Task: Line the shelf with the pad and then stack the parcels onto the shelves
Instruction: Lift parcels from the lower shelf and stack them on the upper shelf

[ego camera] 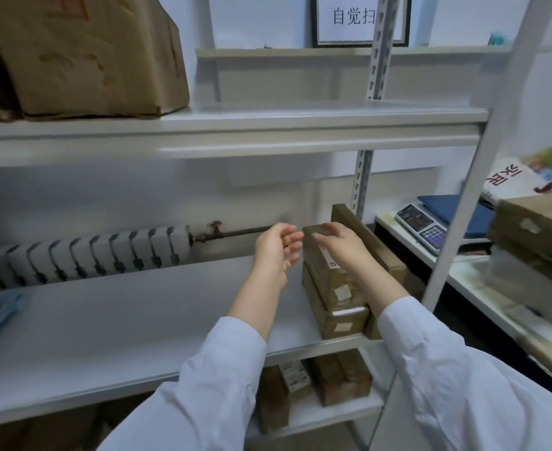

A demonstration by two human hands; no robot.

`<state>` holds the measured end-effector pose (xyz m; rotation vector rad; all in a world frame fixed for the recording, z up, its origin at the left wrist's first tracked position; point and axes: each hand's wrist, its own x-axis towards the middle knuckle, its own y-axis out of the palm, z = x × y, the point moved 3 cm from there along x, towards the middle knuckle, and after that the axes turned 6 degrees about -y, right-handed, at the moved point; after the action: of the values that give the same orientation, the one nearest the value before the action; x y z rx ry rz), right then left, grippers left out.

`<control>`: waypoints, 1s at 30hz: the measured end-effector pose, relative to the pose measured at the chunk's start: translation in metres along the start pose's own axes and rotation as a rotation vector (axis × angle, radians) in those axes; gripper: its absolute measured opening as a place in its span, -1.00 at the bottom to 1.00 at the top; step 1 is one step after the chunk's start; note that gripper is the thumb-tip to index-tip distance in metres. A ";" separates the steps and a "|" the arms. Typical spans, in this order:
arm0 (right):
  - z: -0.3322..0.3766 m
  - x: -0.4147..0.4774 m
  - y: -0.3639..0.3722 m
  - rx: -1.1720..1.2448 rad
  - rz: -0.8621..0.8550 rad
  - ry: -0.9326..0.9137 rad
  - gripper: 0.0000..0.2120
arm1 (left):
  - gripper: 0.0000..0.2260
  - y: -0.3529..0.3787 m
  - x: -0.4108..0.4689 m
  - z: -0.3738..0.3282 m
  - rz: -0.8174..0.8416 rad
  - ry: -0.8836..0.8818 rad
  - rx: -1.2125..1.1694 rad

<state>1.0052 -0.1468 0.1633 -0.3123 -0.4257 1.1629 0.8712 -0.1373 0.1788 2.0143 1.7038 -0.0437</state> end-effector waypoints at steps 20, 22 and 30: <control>-0.078 0.029 0.001 -0.297 -0.064 0.256 -0.35 | -0.50 0.058 0.028 0.086 0.069 -0.441 0.208; -0.082 0.029 0.000 -0.315 -0.065 0.250 -0.35 | -0.48 0.055 0.038 0.094 0.112 -0.478 0.189; -0.089 0.022 0.004 0.128 -0.111 0.087 -0.59 | -0.32 0.027 0.086 0.123 -0.025 -0.413 0.059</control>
<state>1.0515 -0.1263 0.0866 -0.2240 -0.2873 1.0587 0.9500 -0.1087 0.0517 1.8640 1.4752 -0.4896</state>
